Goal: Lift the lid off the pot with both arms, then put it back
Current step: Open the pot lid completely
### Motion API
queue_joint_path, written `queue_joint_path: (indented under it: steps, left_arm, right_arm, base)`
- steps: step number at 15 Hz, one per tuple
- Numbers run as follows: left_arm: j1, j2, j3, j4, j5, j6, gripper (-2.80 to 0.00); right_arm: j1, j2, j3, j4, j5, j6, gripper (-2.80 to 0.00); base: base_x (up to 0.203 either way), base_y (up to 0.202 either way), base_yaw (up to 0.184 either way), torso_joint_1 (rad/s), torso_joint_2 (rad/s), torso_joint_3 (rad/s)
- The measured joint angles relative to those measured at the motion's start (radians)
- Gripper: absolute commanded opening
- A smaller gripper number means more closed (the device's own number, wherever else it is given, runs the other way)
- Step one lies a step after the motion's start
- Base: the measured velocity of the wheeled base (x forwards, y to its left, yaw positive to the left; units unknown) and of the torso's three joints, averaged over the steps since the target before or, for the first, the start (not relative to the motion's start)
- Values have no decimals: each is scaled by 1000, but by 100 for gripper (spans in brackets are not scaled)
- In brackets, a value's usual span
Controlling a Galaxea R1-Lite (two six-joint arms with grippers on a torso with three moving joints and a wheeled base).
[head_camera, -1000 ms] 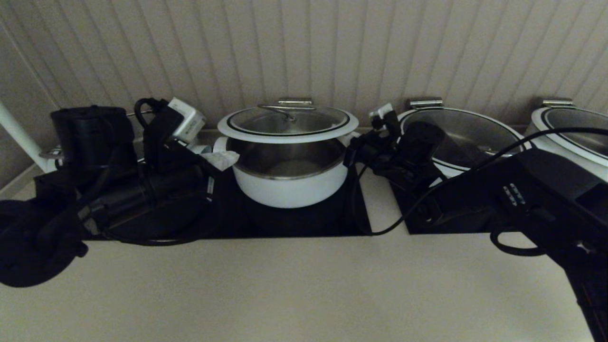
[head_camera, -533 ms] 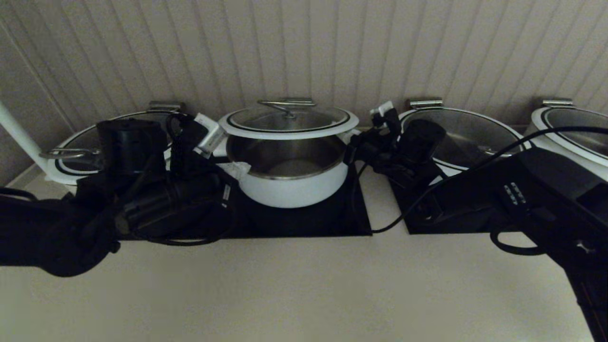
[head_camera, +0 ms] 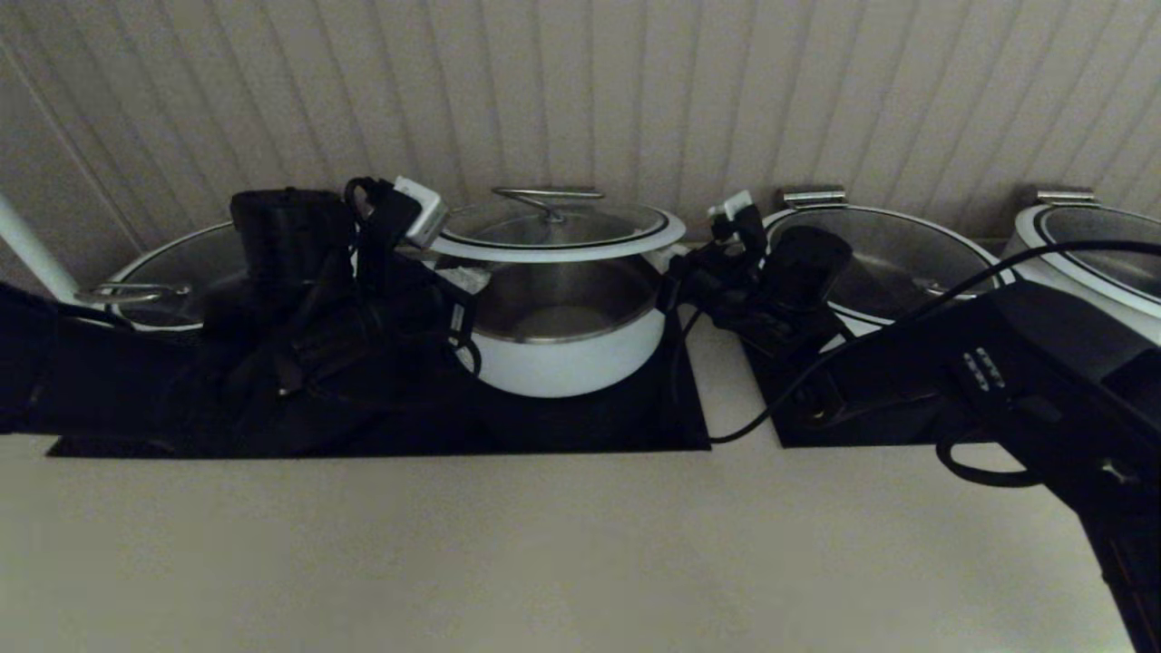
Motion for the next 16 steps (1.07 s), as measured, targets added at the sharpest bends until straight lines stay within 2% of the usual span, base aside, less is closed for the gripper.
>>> queue_joint_path:
  steps: [4,8,12,16]
  left_arm:
    - [1,29,-51,2,12,-1,-280]
    - [1,41,-65,4,12,-3,-280]
    - [1,42,-66,2,12,-3,-280]
    - [1,42,-67,1,12,-3,-280]
  right_arm:
    - [0,-14,36,-5,0,-7,-280]
    - [-15,-75,165,-11,0,-14,-280]
    - [-64,-186,387,-28,1,-24,-280]
    - [-129,-384,705,-54,1,-20,-280]
  base:
    - [0,0,0,0,0,0]
    - [0,0,0,0,0,0]
    - [0,0,0,0,0,0]
    - [0,0,0,0,0,0]
